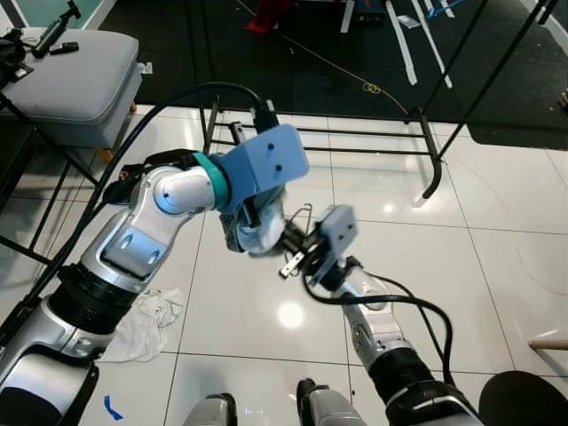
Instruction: Hang hanger
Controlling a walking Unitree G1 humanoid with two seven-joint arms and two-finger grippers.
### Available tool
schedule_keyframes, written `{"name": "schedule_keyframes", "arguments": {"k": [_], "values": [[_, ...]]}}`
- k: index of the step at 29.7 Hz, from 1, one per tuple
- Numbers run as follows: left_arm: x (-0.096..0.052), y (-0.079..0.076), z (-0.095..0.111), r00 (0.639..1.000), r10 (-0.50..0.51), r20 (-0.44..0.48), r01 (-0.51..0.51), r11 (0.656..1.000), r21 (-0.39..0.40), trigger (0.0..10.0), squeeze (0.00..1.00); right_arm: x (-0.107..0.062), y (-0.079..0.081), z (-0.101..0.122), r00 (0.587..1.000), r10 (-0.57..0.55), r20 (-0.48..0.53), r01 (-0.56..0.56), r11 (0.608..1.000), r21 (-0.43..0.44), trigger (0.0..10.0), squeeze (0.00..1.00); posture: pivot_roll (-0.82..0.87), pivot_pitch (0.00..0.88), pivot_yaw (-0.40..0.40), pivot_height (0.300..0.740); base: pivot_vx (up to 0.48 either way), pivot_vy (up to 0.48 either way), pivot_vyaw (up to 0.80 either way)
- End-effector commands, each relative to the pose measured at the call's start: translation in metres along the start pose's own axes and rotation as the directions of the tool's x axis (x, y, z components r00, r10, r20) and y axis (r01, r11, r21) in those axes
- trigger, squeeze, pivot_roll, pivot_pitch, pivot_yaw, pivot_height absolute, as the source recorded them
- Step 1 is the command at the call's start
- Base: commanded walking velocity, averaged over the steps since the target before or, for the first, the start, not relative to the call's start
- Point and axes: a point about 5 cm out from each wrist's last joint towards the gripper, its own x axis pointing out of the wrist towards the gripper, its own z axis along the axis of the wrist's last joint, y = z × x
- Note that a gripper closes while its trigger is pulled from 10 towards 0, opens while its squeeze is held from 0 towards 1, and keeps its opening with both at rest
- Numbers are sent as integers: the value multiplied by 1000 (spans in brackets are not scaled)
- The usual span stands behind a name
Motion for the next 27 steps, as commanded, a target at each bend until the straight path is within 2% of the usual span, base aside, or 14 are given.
{"name": "schedule_keyframes", "arguments": {"k": [1,4,10,16,19,20,21,22,24,27], "values": [[-1,-3,9,998,-31,47,29,999,41,0,0,-3,-2,-5,999,-13,-36,13,1000,-1,0,0,22,128,22,740,0,0,0],[-3,-4,20,990,-54,131,42,995,90,0,0,-1,-9,-4,997,-40,-59,39,999,-16,0,0,23,127,22,740,0,0,0],[-6,-7,26,978,-94,184,66,986,154,0,0,5,-17,1,996,-67,-67,64,997,-45,0,0,29,123,20,740,0,0,0],[-7,-9,25,975,-106,197,76,985,154,0,0,10,-22,5,995,-79,-64,76,996,-51,0,0,30,122,21,740,0,0,0],[-6,-15,30,964,-128,233,92,983,162,0,0,19,-27,9,992,-87,-93,79,993,-92,0,0,37,116,16,740,0,0,0],[-6,-17,33,957,-141,252,100,980,170,0,0,23,-33,11,984,-138,-112,124,984,-126,0,0,37,116,16,740,0,0,0],[-7,-17,33,956,-137,258,96,981,166,0,0,23,-40,12,974,-197,-115,181,974,-136,0,0,37,116,16,740,0,0,0],[-7,-17,33,956,-137,258,96,981,166,0,0,23,-40,12,974,-197,-115,181,974,-136,0,0,37,116,16,740,0,0,0],[-9,-15,36,952,-124,279,83,984,156,0,0,21,-52,13,944,-303,-131,284,947,-148,0,0,45,108,10,740,0,0,0],[-10,-13,39,947,-121,298,77,985,155,0,0,19,-57,11,926,-346,-153,322,933,-160,0,0,45,108,10,740,0,0,0]]}}
